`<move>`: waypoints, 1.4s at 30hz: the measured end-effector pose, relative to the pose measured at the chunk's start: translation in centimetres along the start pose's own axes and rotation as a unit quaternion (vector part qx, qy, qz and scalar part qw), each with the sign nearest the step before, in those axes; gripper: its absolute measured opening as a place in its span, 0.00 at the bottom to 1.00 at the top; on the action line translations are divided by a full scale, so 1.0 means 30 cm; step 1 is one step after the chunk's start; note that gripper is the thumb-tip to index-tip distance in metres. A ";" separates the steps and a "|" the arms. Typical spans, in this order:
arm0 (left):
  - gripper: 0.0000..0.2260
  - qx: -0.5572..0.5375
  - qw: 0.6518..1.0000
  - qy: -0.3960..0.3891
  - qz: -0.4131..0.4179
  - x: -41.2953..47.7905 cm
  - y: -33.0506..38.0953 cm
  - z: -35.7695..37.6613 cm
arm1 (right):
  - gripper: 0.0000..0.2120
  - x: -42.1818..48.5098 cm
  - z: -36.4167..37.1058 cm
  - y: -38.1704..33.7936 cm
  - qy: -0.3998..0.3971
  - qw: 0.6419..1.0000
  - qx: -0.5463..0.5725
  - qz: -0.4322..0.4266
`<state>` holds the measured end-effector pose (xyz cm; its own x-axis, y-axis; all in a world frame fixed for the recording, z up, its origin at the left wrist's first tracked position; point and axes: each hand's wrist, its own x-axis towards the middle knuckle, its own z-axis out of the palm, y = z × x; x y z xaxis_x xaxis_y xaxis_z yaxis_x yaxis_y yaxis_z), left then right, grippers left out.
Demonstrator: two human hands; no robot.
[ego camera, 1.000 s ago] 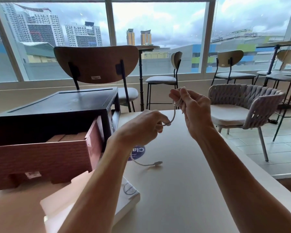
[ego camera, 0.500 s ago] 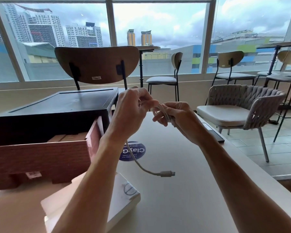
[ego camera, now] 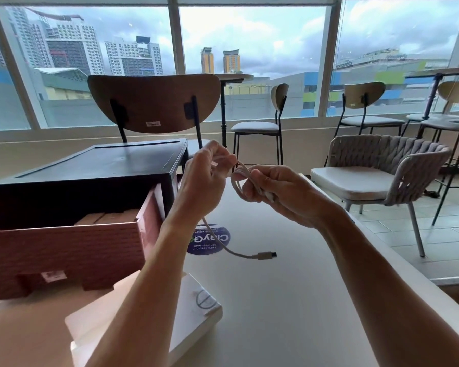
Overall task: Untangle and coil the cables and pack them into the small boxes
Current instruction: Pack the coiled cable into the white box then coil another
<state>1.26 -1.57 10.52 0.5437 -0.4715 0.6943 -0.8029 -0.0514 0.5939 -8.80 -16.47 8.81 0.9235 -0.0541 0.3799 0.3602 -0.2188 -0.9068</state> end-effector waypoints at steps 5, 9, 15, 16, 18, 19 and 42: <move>0.08 -0.081 0.993 -0.057 -0.064 -0.006 0.004 0.000 | 0.17 0.012 -0.014 0.000 0.024 0.996 0.088 0.001; 0.07 -0.140 0.982 -0.078 -0.096 -0.004 0.006 -0.012 | 0.15 0.009 -0.029 0.007 0.013 0.990 0.143 0.009; 0.04 -0.180 0.977 -0.056 -0.099 -0.007 0.002 -0.007 | 0.14 0.013 -0.026 0.015 -0.001 0.985 0.169 0.017; 0.03 -0.178 0.978 -0.053 -0.090 -0.007 0.002 -0.003 | 0.14 0.013 -0.025 0.015 -0.002 0.986 0.168 0.017; 0.03 -0.168 0.982 -0.049 -0.067 -0.007 0.002 0.006 | 0.15 0.014 -0.022 0.015 -0.002 0.986 0.165 0.016; 0.03 -0.162 0.984 -0.043 -0.057 -0.007 0.001 0.009 | 0.15 0.014 -0.021 0.014 0.002 0.986 0.169 0.016; 0.06 -0.172 0.981 -0.042 -0.072 -0.006 -0.009 -0.006 | 0.05 -0.003 -0.031 -0.022 0.109 0.992 0.067 -0.008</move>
<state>1.41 -1.31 10.31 0.6125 -0.5528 0.5650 -0.5804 0.1708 0.7962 -9.25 -17.23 9.56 0.8724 -0.2638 0.4116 0.4024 -0.0906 -0.9110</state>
